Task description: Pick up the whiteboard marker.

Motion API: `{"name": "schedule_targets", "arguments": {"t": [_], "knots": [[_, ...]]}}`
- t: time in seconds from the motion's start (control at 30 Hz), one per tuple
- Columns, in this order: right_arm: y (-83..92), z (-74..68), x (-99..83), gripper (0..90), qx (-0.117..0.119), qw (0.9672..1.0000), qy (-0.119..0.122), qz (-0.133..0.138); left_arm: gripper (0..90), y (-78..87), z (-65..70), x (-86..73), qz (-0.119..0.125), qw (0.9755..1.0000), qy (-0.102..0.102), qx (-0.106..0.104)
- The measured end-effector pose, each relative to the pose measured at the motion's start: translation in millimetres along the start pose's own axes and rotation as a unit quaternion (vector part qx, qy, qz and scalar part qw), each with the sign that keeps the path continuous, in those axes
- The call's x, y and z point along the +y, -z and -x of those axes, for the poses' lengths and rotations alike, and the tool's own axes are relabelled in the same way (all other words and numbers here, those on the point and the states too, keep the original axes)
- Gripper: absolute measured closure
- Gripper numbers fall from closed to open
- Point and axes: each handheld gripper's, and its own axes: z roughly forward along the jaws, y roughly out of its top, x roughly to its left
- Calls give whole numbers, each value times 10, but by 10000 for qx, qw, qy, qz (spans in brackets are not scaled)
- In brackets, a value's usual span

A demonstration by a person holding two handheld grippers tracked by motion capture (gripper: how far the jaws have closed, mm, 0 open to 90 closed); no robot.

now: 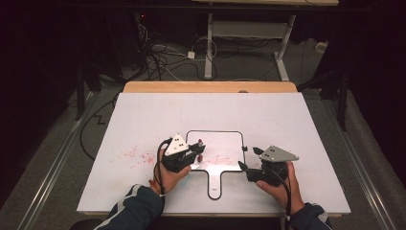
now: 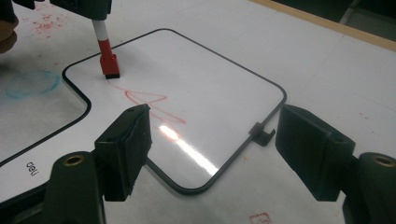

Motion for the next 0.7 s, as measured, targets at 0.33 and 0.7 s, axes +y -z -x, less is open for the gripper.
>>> {"name": "schedule_targets", "arguments": {"t": [0.33, 0.7], "knots": [[1, 20, -9, 282, -34, 10000, -32, -15, 788, 7, -14, 8, -49, 9998, -107, 161], [-12, 20, -9, 283, -20, 10000, -28, -38, 788, -17, 95, 11, -28, 9998, -172, 1]]}}
